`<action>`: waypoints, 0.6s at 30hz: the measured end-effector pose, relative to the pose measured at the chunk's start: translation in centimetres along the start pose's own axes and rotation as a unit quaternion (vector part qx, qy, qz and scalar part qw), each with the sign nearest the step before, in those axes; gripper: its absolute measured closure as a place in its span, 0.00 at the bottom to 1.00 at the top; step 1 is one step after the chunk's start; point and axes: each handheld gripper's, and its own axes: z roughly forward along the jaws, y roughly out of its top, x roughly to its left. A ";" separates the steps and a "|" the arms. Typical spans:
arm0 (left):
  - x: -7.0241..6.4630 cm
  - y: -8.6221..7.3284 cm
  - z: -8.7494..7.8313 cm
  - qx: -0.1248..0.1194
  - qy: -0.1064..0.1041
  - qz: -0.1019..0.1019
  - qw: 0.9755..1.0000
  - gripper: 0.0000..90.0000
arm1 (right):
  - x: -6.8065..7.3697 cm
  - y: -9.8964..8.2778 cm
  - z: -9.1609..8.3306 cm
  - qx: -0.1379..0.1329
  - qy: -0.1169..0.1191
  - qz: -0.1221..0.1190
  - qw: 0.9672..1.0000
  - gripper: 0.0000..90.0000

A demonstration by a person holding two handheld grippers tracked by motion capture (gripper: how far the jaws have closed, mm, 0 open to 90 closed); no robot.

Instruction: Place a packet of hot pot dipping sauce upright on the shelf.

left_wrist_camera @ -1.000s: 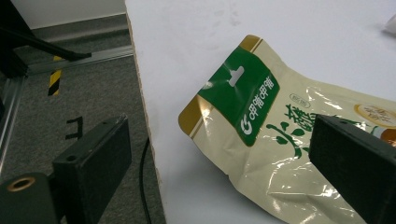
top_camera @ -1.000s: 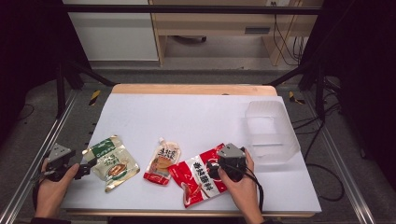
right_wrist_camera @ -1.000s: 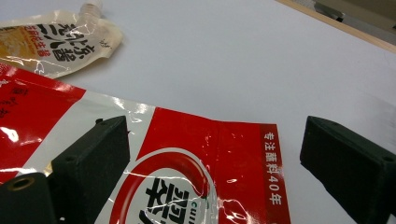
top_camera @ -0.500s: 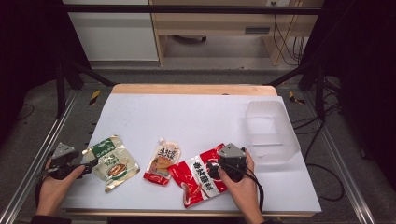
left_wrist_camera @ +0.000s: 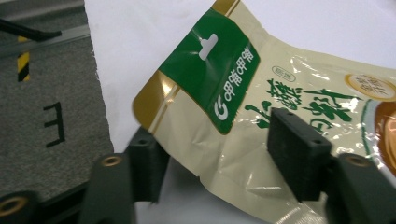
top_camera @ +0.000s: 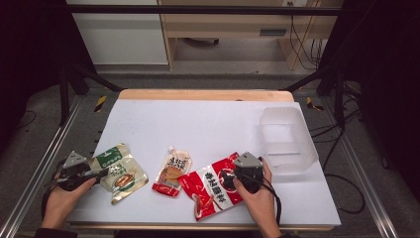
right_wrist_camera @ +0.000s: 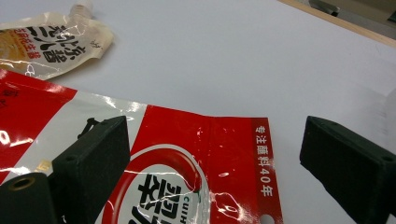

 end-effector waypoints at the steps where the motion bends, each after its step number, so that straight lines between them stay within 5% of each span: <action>1: -0.1 0.1 -0.5 -0.017 -0.020 -0.006 1.000 0.62 | 0.1 0.0 0.0 0.001 0.002 -0.003 1.000 0.10; 11: 0.2 0.0 -0.3 -0.003 -0.032 -0.010 0.999 0.74 | 0.2 0.1 0.2 0.005 0.004 -0.005 1.000 0.10; 18: 0.0 -0.1 0.0 0.016 -0.031 0.009 0.999 0.82 | 0.3 0.1 0.2 0.005 0.005 -0.003 1.000 0.10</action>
